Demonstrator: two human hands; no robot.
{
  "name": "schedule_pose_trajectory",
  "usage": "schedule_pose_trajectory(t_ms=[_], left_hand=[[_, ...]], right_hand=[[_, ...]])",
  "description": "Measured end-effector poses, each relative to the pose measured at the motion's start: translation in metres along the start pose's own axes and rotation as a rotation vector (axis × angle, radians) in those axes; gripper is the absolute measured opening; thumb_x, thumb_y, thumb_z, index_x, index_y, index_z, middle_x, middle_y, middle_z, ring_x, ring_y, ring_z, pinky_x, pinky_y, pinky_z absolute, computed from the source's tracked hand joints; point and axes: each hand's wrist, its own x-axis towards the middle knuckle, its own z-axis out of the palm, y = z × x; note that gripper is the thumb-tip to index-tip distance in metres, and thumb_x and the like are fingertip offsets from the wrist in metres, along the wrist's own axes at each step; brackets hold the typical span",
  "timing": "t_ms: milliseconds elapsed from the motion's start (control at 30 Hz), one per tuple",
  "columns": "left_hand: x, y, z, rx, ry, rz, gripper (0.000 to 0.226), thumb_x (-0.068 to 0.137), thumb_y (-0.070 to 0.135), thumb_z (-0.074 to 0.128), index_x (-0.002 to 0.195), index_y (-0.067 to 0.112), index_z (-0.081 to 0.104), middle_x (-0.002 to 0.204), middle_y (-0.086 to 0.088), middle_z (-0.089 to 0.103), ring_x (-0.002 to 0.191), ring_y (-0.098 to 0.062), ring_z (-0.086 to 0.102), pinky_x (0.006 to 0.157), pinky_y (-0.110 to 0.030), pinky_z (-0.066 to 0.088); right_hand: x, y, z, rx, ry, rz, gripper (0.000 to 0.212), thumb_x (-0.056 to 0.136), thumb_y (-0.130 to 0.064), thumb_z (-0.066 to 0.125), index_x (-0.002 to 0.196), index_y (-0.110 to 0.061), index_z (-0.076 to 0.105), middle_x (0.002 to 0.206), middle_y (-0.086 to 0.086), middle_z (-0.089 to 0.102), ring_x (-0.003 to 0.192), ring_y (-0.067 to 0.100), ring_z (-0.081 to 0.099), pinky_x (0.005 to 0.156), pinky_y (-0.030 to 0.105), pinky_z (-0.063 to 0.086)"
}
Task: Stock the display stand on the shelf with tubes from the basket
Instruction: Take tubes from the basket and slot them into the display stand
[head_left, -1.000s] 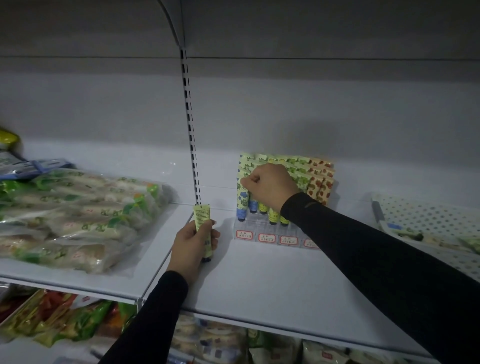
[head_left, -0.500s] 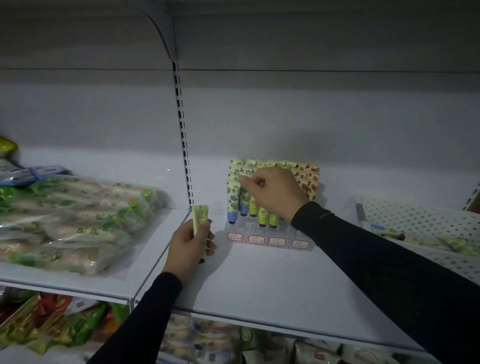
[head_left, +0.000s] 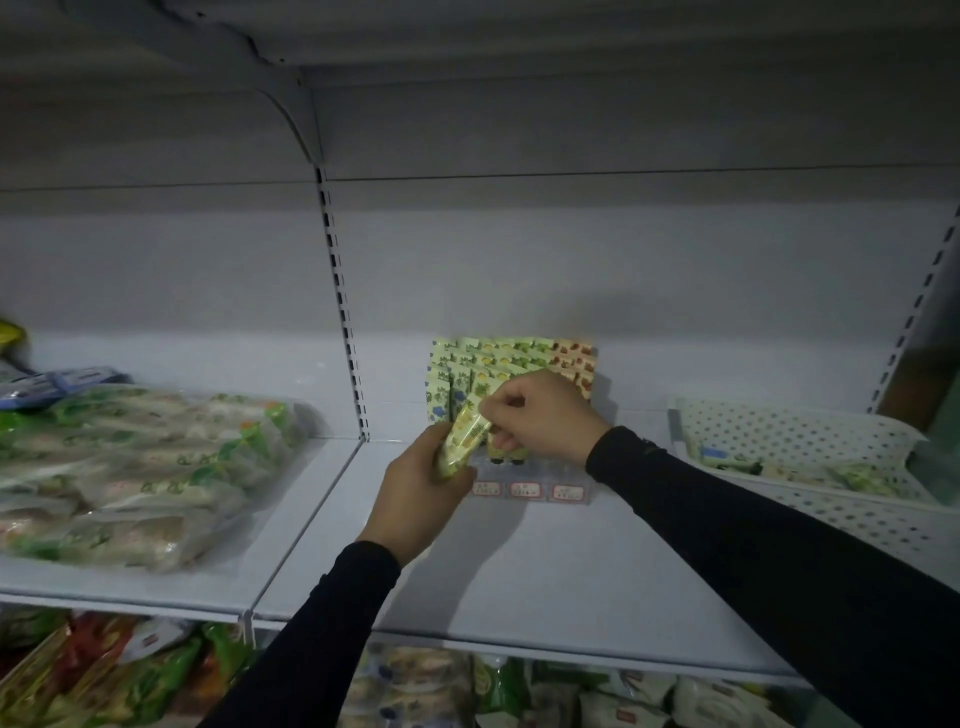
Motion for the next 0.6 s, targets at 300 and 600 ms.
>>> schedule_pose_trajectory(t_ms=[300, 600], left_hand=[[-0.001, 0.0, 0.015, 0.021, -0.061, 0.003, 0.012, 0.089, 0.036, 0.069, 0.09, 0.026, 0.063, 0.081, -0.006, 0.067, 0.073, -0.025, 0.059, 0.065, -0.033, 0.048], [0.002, -0.003, 0.019, -0.011, -0.151, -0.069, 0.017, 0.086, 0.032, 0.074, 0.101, 0.03, 0.065, 0.08, 0.011, 0.07, 0.071, 0.0, 0.064, 0.062, -0.015, 0.043]], right_hand=[[-0.009, 0.001, -0.018, 0.087, 0.052, 0.011, 0.024, 0.092, -0.03, 0.065, 0.096, -0.008, 0.071, 0.078, 0.004, 0.074, 0.065, 0.008, 0.07, 0.062, 0.018, 0.056], [-0.009, 0.011, -0.033, 0.088, 0.173, 0.009, 0.02, 0.091, -0.027, 0.066, 0.095, -0.008, 0.073, 0.074, 0.001, 0.071, 0.06, 0.004, 0.066, 0.062, 0.02, 0.055]])
